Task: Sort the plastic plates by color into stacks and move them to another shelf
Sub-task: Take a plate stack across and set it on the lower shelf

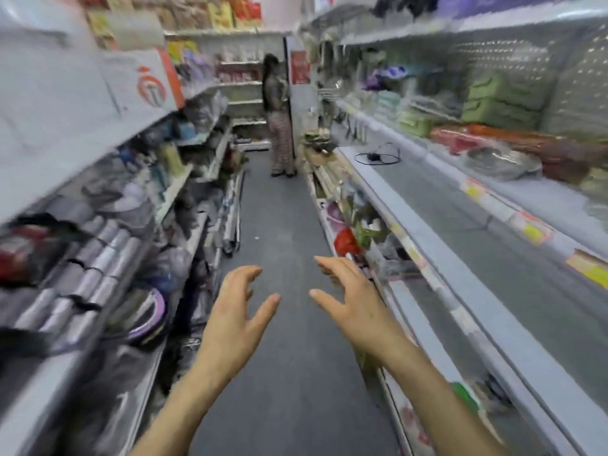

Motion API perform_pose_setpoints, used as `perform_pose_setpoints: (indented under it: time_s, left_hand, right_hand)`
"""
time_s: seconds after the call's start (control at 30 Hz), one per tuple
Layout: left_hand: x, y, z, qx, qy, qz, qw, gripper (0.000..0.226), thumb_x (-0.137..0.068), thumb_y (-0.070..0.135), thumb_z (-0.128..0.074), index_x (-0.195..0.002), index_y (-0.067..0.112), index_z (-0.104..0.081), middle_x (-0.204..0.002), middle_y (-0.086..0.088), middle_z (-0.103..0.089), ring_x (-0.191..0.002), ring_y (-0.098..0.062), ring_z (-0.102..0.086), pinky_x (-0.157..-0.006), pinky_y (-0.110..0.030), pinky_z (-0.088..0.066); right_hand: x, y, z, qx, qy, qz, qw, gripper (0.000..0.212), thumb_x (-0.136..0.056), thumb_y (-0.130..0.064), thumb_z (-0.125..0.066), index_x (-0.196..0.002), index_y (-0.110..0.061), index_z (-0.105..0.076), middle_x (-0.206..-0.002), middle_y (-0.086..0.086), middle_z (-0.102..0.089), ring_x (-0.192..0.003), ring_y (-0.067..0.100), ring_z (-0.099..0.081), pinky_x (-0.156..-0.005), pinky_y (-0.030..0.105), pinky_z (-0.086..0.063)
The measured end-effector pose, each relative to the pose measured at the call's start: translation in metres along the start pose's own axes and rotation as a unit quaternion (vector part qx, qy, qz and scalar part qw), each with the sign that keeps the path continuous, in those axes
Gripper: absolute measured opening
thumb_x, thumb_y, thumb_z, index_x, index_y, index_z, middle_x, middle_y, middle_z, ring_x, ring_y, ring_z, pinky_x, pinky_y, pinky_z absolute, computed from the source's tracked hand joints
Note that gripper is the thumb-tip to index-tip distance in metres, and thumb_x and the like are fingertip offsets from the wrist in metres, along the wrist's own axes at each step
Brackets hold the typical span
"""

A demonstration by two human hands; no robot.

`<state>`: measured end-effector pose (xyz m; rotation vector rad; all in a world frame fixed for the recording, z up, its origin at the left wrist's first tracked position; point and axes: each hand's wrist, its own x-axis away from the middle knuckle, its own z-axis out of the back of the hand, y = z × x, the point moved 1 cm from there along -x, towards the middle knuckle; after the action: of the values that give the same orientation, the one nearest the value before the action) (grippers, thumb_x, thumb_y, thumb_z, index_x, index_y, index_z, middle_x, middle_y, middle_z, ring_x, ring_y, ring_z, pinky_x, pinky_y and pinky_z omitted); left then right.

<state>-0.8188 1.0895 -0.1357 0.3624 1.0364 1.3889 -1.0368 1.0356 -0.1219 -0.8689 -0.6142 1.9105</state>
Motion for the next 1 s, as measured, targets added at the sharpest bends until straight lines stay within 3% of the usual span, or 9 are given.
perform_pose_setpoints:
  time_s: [0.3, 0.47, 0.67, 0.83, 1.0]
  left_hand:
    - [0.029, -0.060, 0.210, -0.158, 0.201, 0.063, 0.965, 0.037, -0.095, 0.035, -0.066, -0.130, 0.031, -0.056, -0.128, 0.016, -0.054, -0.118, -0.005, -0.058, -0.099, -0.041, -0.052]
    - [0.078, -0.070, 0.289, -0.208, 0.289, 0.120, 0.927, 0.036, -0.095, 0.044, -0.061, -0.129, 0.036, -0.056, -0.127, 0.022, -0.056, -0.114, -0.004, -0.062, -0.095, -0.040, -0.054]
    - [0.126, -0.069, 0.358, -0.275, 0.398, 0.171, 0.858, 0.030, -0.097, 0.032, -0.066, -0.126, 0.034, -0.058, -0.120, 0.019, -0.057, -0.110, -0.002, -0.062, -0.089, -0.036, -0.056]
    - [0.155, -0.076, 0.397, -0.323, 0.457, 0.255, 0.788, 0.035, -0.098, 0.038, -0.063, -0.132, 0.034, -0.058, -0.124, 0.019, -0.056, -0.108, 0.000, -0.061, -0.090, -0.022, -0.052]
    - [0.158, -0.097, 0.421, -0.339, 0.480, 0.333, 0.737, 0.048, -0.098, 0.043, -0.061, -0.143, 0.032, -0.050, -0.139, 0.015, -0.052, -0.116, -0.007, -0.059, -0.098, -0.033, -0.050]
  right_hand:
    - [-0.091, -0.160, -0.148, -0.105, -0.114, 0.175, 0.972, 0.044, -0.098, -0.034, -0.066, -0.141, -0.032, -0.055, -0.132, -0.024, -0.051, -0.126, -0.004, -0.050, -0.109, 0.026, -0.044]
    - [-0.100, -0.239, -0.227, -0.154, -0.193, 0.264, 0.933, 0.039, -0.100, -0.031, -0.065, -0.138, -0.032, -0.057, -0.133, -0.023, -0.051, -0.129, -0.004, -0.049, -0.108, 0.024, -0.042]
    - [-0.111, -0.320, -0.304, -0.211, -0.283, 0.359, 0.864, 0.041, -0.100, -0.036, -0.064, -0.140, -0.033, -0.055, -0.137, -0.023, -0.050, -0.131, -0.004, -0.047, -0.108, 0.021, -0.042]
    - [-0.122, -0.378, -0.365, -0.264, -0.343, 0.406, 0.805, 0.042, -0.098, -0.030, -0.067, -0.138, -0.033, -0.056, -0.134, -0.020, -0.051, -0.127, 0.002, -0.051, -0.107, 0.030, -0.045]
    - [-0.142, -0.415, -0.415, -0.268, -0.386, 0.444, 0.763, 0.044, -0.098, -0.034, -0.065, -0.141, -0.031, -0.053, -0.137, -0.016, -0.048, -0.126, 0.000, -0.050, -0.107, 0.028, -0.046]
